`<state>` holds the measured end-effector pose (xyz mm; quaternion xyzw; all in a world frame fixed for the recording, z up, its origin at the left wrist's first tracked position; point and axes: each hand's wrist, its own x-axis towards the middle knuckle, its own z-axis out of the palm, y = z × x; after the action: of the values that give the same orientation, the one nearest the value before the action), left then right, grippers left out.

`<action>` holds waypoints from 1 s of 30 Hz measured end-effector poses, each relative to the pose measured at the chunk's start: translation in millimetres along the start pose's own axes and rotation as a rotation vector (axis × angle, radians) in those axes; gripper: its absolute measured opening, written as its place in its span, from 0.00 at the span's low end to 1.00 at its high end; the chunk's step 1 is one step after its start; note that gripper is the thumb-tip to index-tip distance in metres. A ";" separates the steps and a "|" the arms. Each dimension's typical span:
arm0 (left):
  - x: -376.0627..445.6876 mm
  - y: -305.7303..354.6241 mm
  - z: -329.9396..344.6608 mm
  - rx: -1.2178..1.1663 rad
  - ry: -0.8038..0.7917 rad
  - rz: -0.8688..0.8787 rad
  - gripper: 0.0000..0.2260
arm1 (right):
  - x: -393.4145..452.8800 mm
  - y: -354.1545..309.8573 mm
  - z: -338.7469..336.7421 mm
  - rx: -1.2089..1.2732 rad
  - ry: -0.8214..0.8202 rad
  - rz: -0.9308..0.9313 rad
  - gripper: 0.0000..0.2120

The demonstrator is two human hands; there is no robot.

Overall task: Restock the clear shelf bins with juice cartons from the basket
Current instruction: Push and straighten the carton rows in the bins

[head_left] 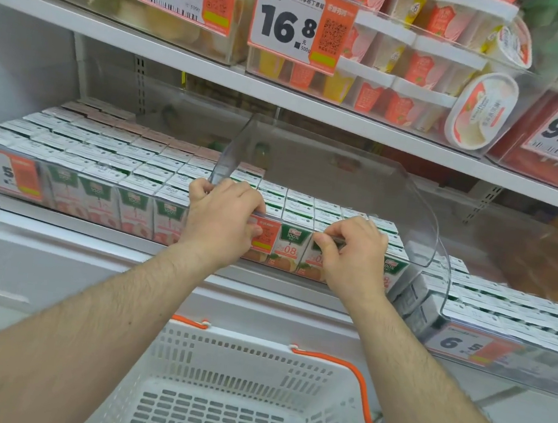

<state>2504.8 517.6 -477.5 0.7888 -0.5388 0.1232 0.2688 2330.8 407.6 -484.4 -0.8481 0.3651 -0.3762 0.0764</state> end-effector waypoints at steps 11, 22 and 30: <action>-12.0 -6.4 7.5 0.033 -0.044 0.031 0.08 | -15.0 3.5 5.6 0.020 -0.033 -0.001 0.10; -15.3 -9.0 9.5 0.016 -0.042 0.029 0.09 | -18.6 0.6 2.1 0.017 -0.075 0.037 0.10; -15.7 -8.0 10.1 0.016 -0.039 0.026 0.08 | -13.9 -2.6 0.9 0.005 -0.102 0.052 0.09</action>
<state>2505.1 526.5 -495.7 0.7862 -0.5532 0.1155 0.2500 2326.6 418.8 -492.1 -0.8562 0.3819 -0.3311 0.1068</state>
